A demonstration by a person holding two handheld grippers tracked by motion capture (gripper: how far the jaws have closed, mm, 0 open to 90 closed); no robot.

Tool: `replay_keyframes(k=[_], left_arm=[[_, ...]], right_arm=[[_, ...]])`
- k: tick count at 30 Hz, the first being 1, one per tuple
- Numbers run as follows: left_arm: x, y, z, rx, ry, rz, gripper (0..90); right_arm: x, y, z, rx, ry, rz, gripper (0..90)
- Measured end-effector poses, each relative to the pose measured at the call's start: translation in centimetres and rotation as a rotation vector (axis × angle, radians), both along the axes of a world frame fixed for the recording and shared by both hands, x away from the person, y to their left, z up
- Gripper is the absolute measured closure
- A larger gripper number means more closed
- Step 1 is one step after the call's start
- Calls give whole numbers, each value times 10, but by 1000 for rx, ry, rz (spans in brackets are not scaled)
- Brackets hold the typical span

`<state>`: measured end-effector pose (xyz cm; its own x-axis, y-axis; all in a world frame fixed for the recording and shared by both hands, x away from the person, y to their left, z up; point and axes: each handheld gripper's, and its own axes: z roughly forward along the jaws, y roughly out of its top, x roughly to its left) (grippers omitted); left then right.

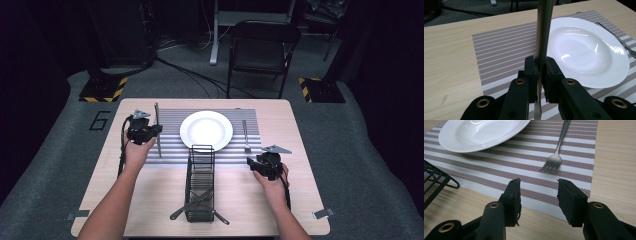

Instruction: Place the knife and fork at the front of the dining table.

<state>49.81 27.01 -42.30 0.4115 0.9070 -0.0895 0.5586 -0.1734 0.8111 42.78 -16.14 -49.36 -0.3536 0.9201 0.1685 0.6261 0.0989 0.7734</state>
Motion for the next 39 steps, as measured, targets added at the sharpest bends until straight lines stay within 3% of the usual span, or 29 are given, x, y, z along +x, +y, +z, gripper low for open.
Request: replay_keyframes(k=[10, 28, 32, 39], left_arm=[[8, -9, -5, 12, -16, 18, 823], [24, -9, -24, -43, -53, 56, 825], [31, -12, -29, -36, -51, 70, 826], [40, -14, -32, -66, -46, 109, 826]], right_arm=[[0, -1, 0, 2, 0, -2, 530], [0, -1, 0, -2, -1, -4, 530], [0, -2, 0, 4, -2, -3, 530], [2, -3, -2, 4, 3, 0, 530]])
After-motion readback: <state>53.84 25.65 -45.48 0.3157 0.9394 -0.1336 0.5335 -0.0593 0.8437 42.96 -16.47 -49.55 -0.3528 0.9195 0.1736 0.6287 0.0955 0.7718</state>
